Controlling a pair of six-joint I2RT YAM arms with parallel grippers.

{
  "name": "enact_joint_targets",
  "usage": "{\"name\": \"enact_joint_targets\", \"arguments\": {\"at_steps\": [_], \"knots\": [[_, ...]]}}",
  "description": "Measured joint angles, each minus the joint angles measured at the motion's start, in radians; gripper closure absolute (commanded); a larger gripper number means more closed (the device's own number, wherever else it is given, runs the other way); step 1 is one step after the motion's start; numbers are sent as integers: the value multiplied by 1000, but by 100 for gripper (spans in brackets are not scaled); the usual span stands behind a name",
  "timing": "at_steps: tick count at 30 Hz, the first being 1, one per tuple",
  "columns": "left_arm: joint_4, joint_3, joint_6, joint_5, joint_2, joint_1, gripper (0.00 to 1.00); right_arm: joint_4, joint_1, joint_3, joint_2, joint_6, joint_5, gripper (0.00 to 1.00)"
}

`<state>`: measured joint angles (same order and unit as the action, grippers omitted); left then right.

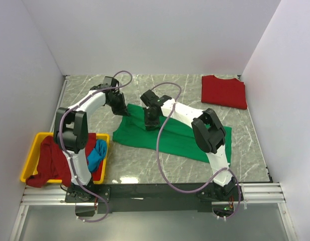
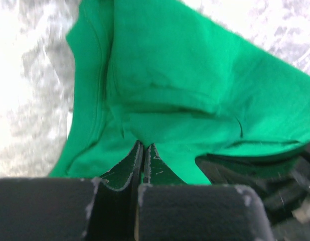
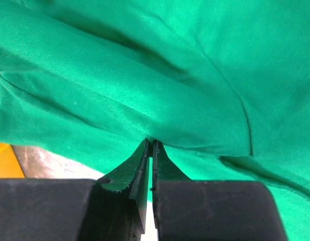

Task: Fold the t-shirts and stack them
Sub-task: Fold the tshirt

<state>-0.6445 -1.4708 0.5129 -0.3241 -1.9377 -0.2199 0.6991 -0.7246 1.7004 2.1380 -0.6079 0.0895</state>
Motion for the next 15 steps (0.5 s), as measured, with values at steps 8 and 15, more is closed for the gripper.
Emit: {"name": "enact_joint_targets", "arguments": {"at_steps": [8,15], "knots": [[-35,112,3,-44,81,3,100,25,3,-104,-84,0,58,97],[-74,211,0,-62,122,3,99,44,3,-140,-156,11,101,96]]}}
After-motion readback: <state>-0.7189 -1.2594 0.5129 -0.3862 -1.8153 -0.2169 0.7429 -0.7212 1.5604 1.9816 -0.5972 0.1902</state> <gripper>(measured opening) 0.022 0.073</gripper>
